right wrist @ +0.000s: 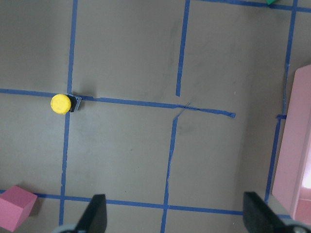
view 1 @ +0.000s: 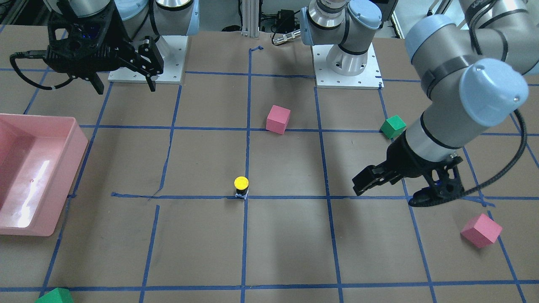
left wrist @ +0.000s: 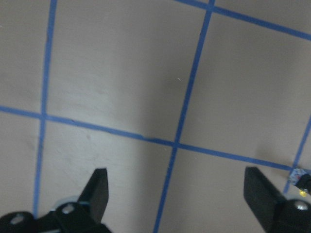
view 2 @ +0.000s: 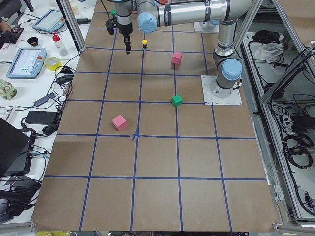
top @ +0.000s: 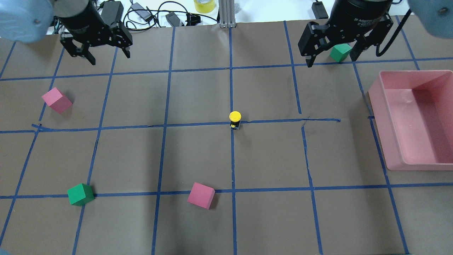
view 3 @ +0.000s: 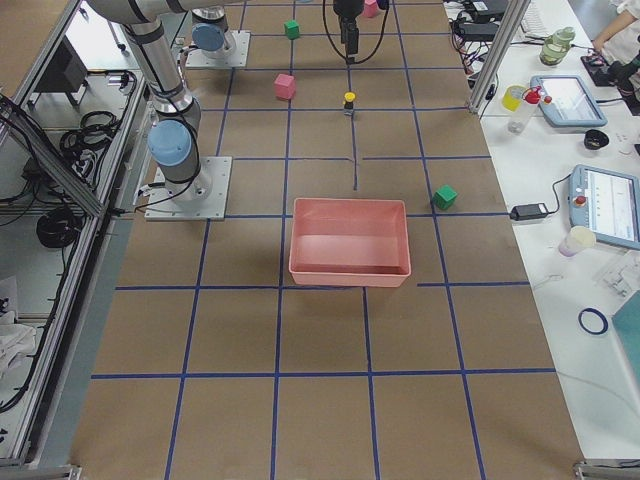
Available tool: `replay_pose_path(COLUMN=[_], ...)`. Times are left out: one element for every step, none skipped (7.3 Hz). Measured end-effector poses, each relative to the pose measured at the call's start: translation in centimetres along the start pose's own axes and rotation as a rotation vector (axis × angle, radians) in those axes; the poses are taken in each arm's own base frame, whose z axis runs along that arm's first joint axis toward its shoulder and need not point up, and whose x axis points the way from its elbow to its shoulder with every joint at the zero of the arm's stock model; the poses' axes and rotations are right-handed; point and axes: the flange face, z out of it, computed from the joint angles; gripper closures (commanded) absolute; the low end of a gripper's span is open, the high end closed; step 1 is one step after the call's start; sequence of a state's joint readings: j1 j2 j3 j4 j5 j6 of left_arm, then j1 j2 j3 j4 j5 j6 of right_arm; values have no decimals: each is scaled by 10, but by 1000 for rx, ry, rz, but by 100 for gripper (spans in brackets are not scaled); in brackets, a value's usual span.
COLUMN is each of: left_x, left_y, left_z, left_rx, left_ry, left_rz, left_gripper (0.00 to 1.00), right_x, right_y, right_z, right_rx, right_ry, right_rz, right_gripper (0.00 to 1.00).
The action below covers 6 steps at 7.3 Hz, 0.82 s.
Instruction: Align button upright
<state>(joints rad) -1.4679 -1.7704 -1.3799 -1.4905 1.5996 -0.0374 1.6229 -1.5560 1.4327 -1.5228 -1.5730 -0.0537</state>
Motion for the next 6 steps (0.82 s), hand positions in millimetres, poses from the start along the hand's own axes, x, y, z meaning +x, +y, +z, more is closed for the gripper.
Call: replay_pose_path(left_x=[-4,-4,-3,0,2,4], left_y=[12,20,29,41,51,56], left_z=[-28,-40,-41,-43,-47,-47], left_rx=[35,47,39,22,7,-6], left_ry=[-18,-17,-8,7,26,37], left_rz=[24,34,45,54,59,61], left_gripper=[0,0,0,0,0,0], right_x=[0,0,0,0,0,0], right_y=[-3,-4,-6,-7,-7,-8], right_z=[-2,-2,-2,-2,-2,-2], right_rx=[23,35,45,54,61,64], right_ry=[0,0,-1,-1,0,0], right_rz=[0,1,1,1,2,2], right_gripper=[0,0,0,0,0,0])
